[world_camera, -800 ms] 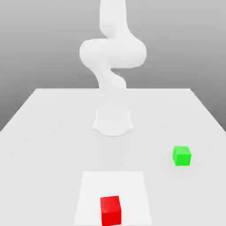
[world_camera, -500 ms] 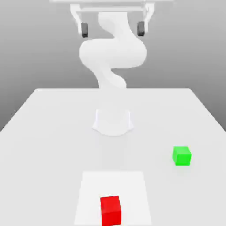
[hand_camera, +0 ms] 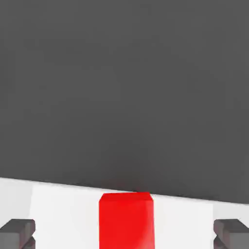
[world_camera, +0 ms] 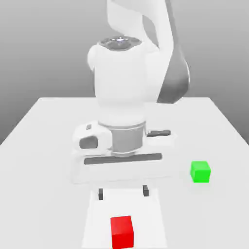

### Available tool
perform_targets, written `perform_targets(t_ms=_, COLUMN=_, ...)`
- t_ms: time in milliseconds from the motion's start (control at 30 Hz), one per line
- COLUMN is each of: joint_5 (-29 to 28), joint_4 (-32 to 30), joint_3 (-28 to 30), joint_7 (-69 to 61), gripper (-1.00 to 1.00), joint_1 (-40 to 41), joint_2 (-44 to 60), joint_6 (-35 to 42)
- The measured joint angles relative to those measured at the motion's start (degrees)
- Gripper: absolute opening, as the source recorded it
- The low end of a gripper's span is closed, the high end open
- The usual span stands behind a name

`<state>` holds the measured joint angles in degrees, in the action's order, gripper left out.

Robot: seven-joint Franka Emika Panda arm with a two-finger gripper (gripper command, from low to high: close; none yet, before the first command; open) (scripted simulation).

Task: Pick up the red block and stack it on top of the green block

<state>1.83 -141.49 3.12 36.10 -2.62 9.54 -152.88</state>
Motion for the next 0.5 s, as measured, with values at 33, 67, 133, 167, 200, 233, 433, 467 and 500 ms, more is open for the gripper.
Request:
perform_targets(t_ms=33, joint_5=0.0, joint_4=-0.1, joint_3=0.0, joint_7=-0.1, gripper=0.00, joint_1=0.0, joint_2=2.1, joint_6=-1.2)
perform_targets(t_ms=67, joint_5=0.0, joint_4=0.1, joint_3=-0.1, joint_7=-0.3, gripper=0.00, joint_1=0.1, joint_2=4.1, joint_6=-2.7)
perform_targets(t_ms=133, joint_5=0.4, joint_4=0.6, joint_3=-0.5, joint_7=-0.7, gripper=0.00, joint_1=0.4, joint_2=8.3, joint_6=-6.0)
perform_targets(t_ms=167, joint_5=0.6, joint_4=0.9, joint_3=-0.7, joint_7=-0.8, gripper=0.00, joint_1=0.6, joint_2=10.4, joint_6=-7.7)
perform_targets(t_ms=200, joint_5=0.8, joint_4=1.1, joint_3=-0.9, joint_7=-1.0, gripper=-1.00, joint_1=0.7, joint_2=12.0, joint_6=-9.1)
perform_targets(t_ms=233, joint_5=0.8, joint_4=1.1, joint_3=-0.9, joint_7=-1.0, gripper=-1.00, joint_1=0.7, joint_2=12.0, joint_6=-9.1)
perform_targets(t_ms=433, joint_5=0.7, joint_4=1.1, joint_3=-0.9, joint_7=-0.9, gripper=-1.00, joint_1=0.8, joint_2=12.2, joint_6=-9.2)
perform_targets(t_ms=467, joint_5=0.6, joint_4=0.9, joint_3=-0.8, joint_7=-0.8, gripper=-1.00, joint_1=0.7, joint_2=10.8, joint_6=-8.0)
perform_targets(t_ms=500, joint_5=0.4, joint_4=0.6, joint_3=-0.6, joint_7=-0.6, gripper=-1.00, joint_1=0.6, joint_2=9.1, joint_6=-6.6)
